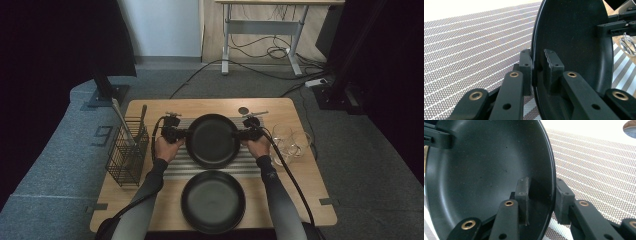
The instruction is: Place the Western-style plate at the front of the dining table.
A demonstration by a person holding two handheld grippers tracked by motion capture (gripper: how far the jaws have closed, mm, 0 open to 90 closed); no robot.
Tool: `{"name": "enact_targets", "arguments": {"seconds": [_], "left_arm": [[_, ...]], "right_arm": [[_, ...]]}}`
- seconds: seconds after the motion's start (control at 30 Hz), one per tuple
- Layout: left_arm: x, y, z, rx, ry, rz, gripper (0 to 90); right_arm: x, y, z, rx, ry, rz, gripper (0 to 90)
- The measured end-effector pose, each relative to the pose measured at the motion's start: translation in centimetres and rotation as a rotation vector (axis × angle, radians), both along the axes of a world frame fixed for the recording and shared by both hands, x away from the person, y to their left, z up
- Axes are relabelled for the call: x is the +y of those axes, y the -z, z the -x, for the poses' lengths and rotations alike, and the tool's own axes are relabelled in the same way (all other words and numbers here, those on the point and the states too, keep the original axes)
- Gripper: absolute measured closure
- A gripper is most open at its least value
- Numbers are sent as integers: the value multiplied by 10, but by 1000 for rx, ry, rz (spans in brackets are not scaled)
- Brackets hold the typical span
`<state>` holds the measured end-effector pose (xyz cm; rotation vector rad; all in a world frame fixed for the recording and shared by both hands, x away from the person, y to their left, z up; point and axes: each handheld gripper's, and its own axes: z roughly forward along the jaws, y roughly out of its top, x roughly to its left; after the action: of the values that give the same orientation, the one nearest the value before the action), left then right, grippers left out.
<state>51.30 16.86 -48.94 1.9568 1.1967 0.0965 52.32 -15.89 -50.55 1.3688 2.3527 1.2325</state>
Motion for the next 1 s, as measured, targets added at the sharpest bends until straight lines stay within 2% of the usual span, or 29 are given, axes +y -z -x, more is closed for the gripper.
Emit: {"name": "enact_targets", "arguments": {"seconds": [0.3,0.5,0.67,1.0], "left_arm": [[-4,-3,0,-17,7,-19,788],[-3,-2,-1,-17,6,-19,788],[-3,-1,-1,-16,3,-21,786],[1,6,-5,19,-19,-8,778]], "right_arm": [[0,5,-1,2,23,8,657],[4,8,0,-13,29,41,615],[6,13,-1,-5,30,55,571],[1,19,2,6,30,69,544]]}}
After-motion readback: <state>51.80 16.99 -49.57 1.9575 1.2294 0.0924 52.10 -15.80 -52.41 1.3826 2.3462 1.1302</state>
